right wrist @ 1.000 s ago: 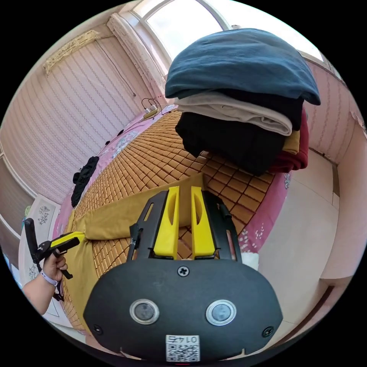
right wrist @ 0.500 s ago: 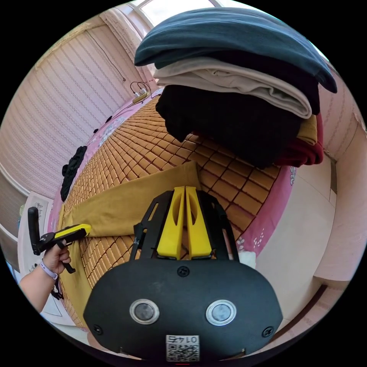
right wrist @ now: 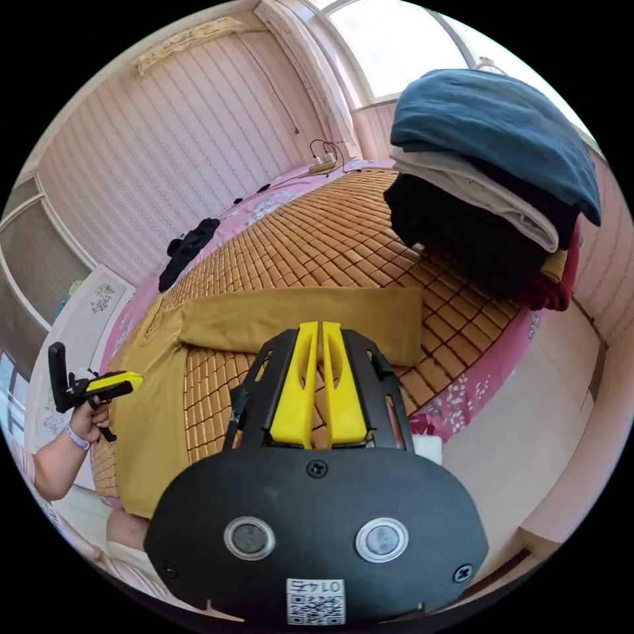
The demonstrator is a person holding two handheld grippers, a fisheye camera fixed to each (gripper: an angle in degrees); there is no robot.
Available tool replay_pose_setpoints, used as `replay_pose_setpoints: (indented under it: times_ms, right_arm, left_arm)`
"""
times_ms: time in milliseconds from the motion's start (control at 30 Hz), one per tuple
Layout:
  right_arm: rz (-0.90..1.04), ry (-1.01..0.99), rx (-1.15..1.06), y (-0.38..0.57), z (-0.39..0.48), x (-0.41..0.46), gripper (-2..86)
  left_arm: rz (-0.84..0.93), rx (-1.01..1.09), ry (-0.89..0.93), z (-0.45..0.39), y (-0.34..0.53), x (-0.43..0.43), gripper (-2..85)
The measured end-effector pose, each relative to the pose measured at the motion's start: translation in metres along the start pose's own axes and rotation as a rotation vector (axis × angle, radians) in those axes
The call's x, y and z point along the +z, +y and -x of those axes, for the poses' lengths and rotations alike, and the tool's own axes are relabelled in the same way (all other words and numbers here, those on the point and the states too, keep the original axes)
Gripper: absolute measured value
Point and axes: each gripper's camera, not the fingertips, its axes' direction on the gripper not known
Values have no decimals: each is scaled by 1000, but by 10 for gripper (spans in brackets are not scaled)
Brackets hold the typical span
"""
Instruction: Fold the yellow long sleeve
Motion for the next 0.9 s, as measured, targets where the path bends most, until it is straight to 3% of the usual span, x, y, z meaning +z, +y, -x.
replay_pose_setpoints:
  times_ms: [233, 467, 667, 900]
  right_arm:
    - [211, -252, -245, 43, 129, 41, 4]
    - [308, -302, -472, 67, 249, 86, 10]
    - [354, -298, -627, 89, 327, 132, 16]
    - [463, -358, -760, 92, 415, 216, 59]
  left_arm:
    - [68, -242, -133, 28, 137, -79, -10]
    - [39, -482, -204, 39, 234, -137, -10]
    - [64, -554, -163, 34, 267, -142, -10]
    - [-26, -557, -176, 16, 288, -171, -10]
